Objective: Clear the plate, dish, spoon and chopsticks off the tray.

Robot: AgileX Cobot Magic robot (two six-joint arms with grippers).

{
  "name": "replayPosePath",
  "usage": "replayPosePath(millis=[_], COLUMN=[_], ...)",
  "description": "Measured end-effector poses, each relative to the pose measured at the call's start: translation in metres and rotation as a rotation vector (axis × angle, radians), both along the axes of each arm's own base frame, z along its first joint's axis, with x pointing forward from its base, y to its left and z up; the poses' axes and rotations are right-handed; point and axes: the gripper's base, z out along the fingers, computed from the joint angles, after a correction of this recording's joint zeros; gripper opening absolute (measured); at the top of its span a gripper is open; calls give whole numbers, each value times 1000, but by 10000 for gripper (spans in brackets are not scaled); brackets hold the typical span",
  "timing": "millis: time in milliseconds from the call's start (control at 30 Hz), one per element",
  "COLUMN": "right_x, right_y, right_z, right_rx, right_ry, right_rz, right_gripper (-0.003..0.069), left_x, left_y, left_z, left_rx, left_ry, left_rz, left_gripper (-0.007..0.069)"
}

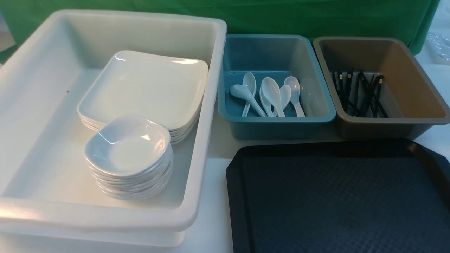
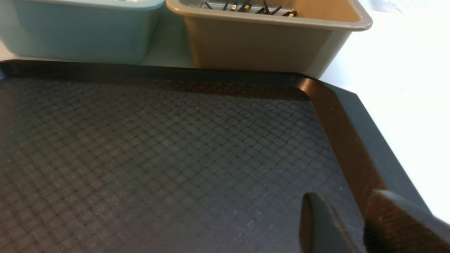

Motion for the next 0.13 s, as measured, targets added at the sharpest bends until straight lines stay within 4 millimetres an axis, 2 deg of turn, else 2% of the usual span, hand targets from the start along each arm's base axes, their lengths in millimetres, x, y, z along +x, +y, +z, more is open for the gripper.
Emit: replayPosePath(millis=[133], right_x=[0], right_y=[0], right_z=[0], right_rx=[0], right_ry=[0], right_rz=[0], right_gripper=[237], left_x=[0], left_y=[0], left_z=[0], left_rx=[1], left_ry=[0], left_rz=[0], left_gripper=[4])
